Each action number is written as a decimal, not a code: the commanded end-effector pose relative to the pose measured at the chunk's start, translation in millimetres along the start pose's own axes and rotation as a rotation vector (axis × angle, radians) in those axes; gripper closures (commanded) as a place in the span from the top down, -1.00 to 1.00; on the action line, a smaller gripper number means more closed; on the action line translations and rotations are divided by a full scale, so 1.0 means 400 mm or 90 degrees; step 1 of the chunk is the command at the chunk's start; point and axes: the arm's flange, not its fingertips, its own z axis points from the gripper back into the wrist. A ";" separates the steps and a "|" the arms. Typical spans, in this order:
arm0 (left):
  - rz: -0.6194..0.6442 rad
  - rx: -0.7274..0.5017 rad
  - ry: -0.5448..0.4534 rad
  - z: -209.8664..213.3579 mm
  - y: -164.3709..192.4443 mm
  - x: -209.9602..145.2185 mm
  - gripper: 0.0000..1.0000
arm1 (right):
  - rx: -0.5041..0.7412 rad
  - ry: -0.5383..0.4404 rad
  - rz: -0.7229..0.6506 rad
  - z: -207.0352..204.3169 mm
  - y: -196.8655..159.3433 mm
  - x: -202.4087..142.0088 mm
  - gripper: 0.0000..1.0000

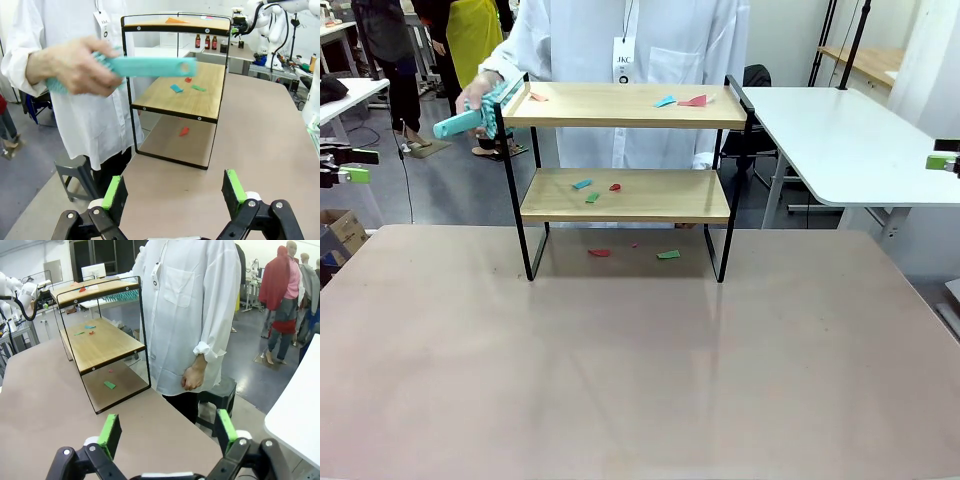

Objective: Clean the shelf.
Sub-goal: Pick up the Duster handed by the human.

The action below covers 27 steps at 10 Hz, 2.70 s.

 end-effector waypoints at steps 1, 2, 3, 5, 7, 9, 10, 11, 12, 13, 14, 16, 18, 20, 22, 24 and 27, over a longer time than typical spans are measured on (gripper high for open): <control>-0.003 0.000 0.001 -0.001 -0.001 0.006 1.00 | 0.000 0.000 0.001 -0.003 0.001 0.006 1.00; -0.003 0.000 0.001 -0.001 -0.001 0.006 1.00 | 0.000 0.000 0.001 -0.003 0.001 0.006 1.00; -0.003 0.000 0.001 -0.001 -0.001 0.006 1.00 | 0.000 0.000 0.001 -0.003 0.001 0.006 1.00; -0.003 0.000 0.001 -0.001 -0.001 0.006 1.00 | 0.000 0.000 0.001 -0.003 0.001 0.006 1.00; -0.003 0.000 0.001 -0.001 -0.001 0.006 1.00 | 0.000 0.000 0.001 -0.003 0.001 0.006 1.00; -0.003 0.000 0.001 -0.001 -0.001 0.006 1.00 | 0.000 0.000 0.001 -0.003 0.001 0.006 1.00; -0.003 0.000 0.001 -0.001 -0.001 0.006 1.00 | 0.000 0.000 0.001 -0.003 0.001 0.006 1.00; -0.003 0.000 0.001 -0.001 -0.001 0.006 1.00 | 0.000 0.000 0.001 -0.003 0.001 0.006 1.00; -0.003 0.000 0.001 -0.001 -0.001 0.006 1.00 | 0.000 0.000 0.001 -0.003 0.001 0.006 1.00; 0.000 0.000 0.000 0.000 0.000 0.000 1.00 | 0.000 0.000 0.001 -0.003 0.001 0.006 1.00; 0.011 -0.007 -0.001 0.012 -0.010 0.038 1.00 | 0.000 0.000 0.001 -0.003 0.001 0.006 1.00; 0.038 0.061 0.036 0.050 -0.031 0.136 1.00 | 0.000 0.000 0.001 -0.003 0.001 0.006 1.00; 0.134 0.162 0.142 0.096 -0.051 0.266 1.00 | 0.000 0.000 0.001 -0.003 0.001 0.006 1.00; 0.139 0.229 0.198 0.129 -0.131 0.388 1.00 | 0.000 0.000 0.001 -0.003 0.001 0.006 1.00; 0.210 0.305 0.274 0.118 -0.209 0.476 1.00 | 0.000 0.000 0.001 -0.003 0.001 0.006 1.00; 0.232 0.383 0.310 0.066 -0.341 0.536 1.00 | 0.000 0.000 0.001 -0.003 0.001 0.006 1.00; 0.220 0.444 0.345 -0.057 -0.501 0.596 1.00 | 0.000 0.000 0.001 -0.003 0.001 0.006 1.00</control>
